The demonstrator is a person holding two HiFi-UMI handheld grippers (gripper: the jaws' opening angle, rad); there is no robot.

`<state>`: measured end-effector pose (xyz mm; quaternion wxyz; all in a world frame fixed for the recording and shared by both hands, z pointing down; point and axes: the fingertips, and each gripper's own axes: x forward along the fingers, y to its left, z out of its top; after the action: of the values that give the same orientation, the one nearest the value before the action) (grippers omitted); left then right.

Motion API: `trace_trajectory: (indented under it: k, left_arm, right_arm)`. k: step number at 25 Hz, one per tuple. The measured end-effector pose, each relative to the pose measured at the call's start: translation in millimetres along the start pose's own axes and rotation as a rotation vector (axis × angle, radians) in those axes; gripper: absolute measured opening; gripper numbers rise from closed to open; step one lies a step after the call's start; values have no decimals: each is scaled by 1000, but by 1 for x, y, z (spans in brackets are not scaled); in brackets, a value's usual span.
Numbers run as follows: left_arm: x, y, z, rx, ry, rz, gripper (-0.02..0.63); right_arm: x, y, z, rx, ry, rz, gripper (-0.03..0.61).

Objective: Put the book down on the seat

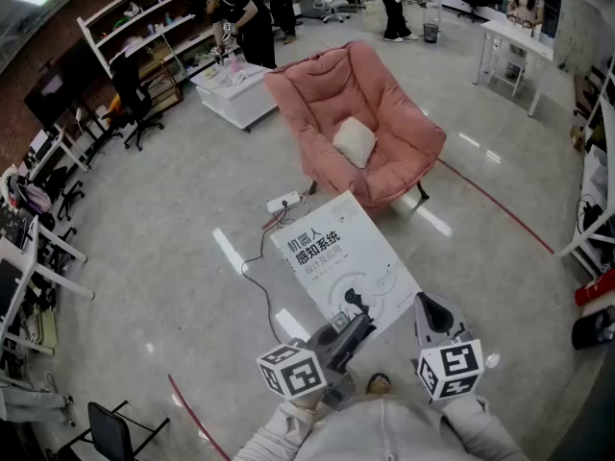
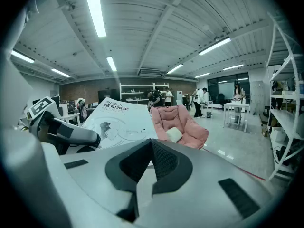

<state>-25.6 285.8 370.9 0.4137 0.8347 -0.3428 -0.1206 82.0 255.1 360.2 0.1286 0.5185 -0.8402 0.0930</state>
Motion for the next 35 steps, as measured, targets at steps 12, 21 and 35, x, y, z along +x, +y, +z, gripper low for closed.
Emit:
trace_trajectory:
  k: [12,21,35]
  left_arm:
    - [2,-18,1,-10,-51,-10,57]
    - [5,-26,3,-25,-63,-25,58]
    - [7,-32,7,-57,-62,-42,60]
  right_arm:
    - [-17,-3,6,-22,-8,37,5]
    - [-28,1,12,-22,-50,80,5]
    - [-34,-2,25,-11,-63,76,5]
